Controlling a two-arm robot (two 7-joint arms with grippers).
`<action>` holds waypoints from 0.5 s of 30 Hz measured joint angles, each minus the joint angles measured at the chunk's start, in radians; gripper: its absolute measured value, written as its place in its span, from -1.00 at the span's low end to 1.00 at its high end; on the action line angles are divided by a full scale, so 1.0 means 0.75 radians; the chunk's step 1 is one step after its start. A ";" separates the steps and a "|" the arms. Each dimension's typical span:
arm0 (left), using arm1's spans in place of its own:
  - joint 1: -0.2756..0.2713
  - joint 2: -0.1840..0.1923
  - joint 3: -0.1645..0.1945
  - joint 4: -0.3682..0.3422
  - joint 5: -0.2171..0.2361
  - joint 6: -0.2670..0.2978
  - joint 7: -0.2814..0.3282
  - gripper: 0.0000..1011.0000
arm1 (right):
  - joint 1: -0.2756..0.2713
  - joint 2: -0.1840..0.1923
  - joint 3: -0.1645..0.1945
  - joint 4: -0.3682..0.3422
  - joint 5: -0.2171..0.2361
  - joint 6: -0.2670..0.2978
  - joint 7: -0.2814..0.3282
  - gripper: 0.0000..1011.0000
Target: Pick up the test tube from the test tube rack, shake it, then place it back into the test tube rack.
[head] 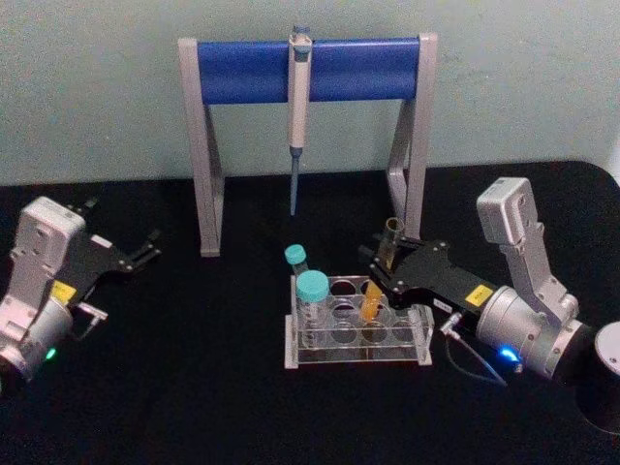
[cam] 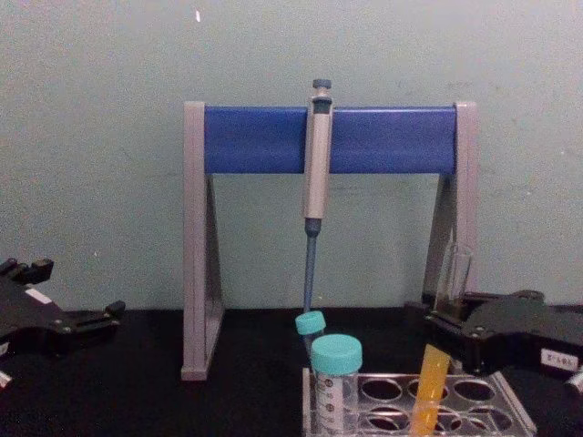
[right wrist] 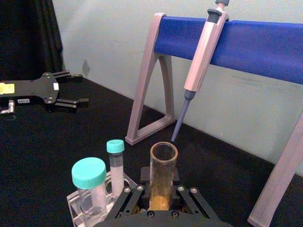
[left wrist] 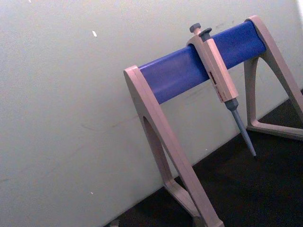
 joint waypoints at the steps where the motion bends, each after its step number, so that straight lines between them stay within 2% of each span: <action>1: 0.000 0.000 0.000 0.000 0.000 0.000 0.000 0.98 | 0.000 0.000 0.000 0.000 0.000 0.000 0.000 -0.56; 10: 0.000 0.000 0.000 0.000 0.000 0.000 0.000 0.98 | 0.000 0.000 -0.001 -0.001 -0.003 0.000 -0.004 -0.55; 14: 0.000 0.000 0.000 0.000 0.000 0.000 0.000 0.98 | -0.001 0.000 -0.001 -0.001 -0.005 0.001 -0.005 -0.37; 15: 0.000 0.000 0.000 0.000 0.000 0.000 0.000 0.98 | -0.001 0.000 -0.001 -0.001 -0.005 0.001 -0.005 -0.25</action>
